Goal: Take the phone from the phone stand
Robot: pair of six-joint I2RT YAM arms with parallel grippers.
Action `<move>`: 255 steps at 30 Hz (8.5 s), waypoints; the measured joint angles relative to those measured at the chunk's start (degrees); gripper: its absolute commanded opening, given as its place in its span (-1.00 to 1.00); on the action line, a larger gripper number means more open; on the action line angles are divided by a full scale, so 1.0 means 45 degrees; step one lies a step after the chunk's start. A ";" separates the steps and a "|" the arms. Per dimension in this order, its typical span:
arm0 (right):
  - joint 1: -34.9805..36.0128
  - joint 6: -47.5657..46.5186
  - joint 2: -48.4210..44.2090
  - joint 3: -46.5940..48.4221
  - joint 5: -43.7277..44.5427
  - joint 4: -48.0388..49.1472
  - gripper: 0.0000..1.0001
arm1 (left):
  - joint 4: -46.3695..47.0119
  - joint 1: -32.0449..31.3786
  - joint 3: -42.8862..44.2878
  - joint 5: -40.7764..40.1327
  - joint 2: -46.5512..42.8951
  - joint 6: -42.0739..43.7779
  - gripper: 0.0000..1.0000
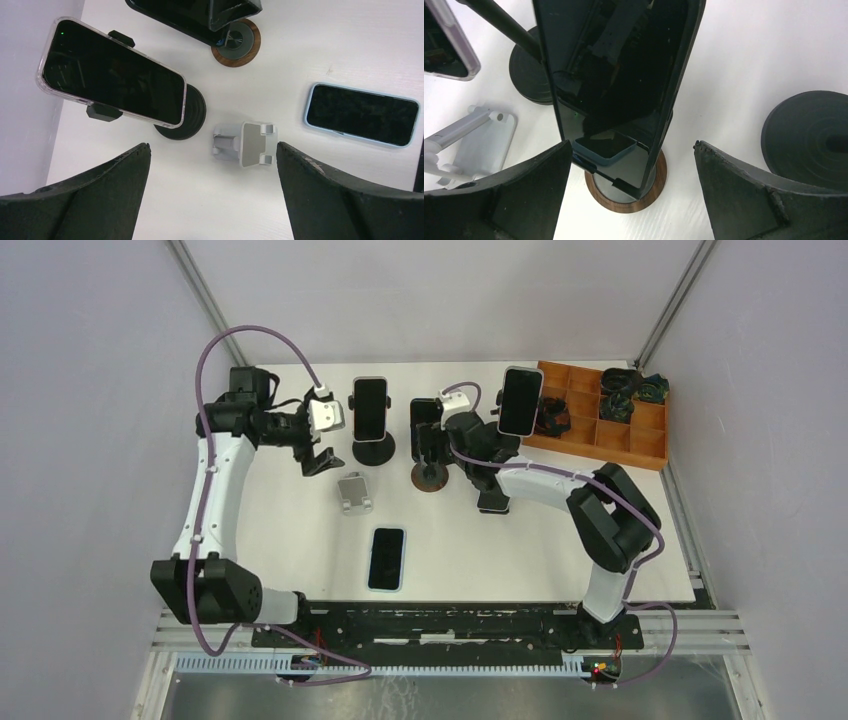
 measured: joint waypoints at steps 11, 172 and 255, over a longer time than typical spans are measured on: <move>-0.0787 0.0131 0.0646 -0.0175 -0.1540 0.2380 0.68 | -0.0597 0.0000 -0.0097 -0.0063 -0.1311 -0.0408 1.00; 0.1943 0.7499 -0.5634 -0.7961 -0.8505 0.4954 -1.00 | -0.3128 -0.0578 -0.3147 0.4697 -0.3191 0.2215 -0.95; 0.2803 0.4522 -0.5581 -0.7184 -0.2803 -0.0539 0.85 | -0.4163 -0.0578 -0.2982 0.5076 -0.2846 0.3264 -0.95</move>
